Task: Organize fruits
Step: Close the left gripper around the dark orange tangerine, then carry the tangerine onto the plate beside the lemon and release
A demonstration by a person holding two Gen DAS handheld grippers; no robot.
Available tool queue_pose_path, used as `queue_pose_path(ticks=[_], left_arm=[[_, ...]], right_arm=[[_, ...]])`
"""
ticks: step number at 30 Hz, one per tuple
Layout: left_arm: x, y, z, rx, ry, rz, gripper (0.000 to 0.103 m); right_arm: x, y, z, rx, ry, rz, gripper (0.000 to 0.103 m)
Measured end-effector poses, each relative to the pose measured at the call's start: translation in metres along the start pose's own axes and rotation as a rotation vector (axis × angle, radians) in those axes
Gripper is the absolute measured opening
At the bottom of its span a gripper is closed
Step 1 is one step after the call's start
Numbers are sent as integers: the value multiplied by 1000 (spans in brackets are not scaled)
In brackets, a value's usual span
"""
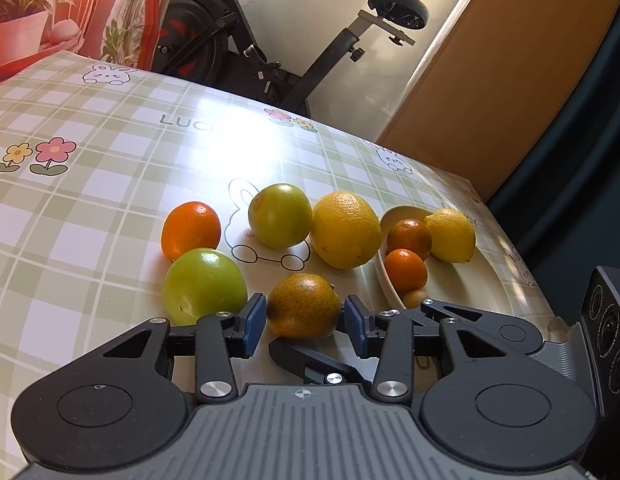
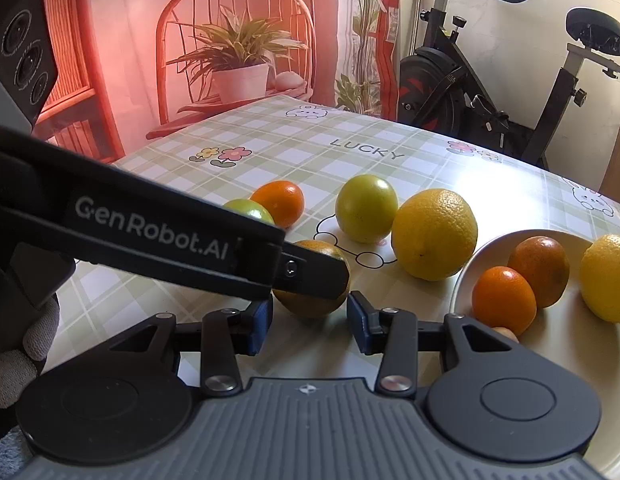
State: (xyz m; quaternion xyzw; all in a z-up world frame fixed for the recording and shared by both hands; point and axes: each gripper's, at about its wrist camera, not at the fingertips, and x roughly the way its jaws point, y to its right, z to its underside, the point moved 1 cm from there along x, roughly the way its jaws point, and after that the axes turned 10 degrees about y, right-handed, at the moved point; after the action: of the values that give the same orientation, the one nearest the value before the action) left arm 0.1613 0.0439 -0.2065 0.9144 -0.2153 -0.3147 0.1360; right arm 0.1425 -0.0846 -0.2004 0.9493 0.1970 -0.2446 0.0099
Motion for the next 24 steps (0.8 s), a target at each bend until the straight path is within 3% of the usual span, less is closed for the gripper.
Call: queue_pose_path(ticks=[9,24], left_arm=[[-5,17,2,34,6,24,42],[-3,84,-9,215,11,76,42]], right_arm=[[-16,7,3,76,32,12,43],[-67,33,5,158,153,80,43]])
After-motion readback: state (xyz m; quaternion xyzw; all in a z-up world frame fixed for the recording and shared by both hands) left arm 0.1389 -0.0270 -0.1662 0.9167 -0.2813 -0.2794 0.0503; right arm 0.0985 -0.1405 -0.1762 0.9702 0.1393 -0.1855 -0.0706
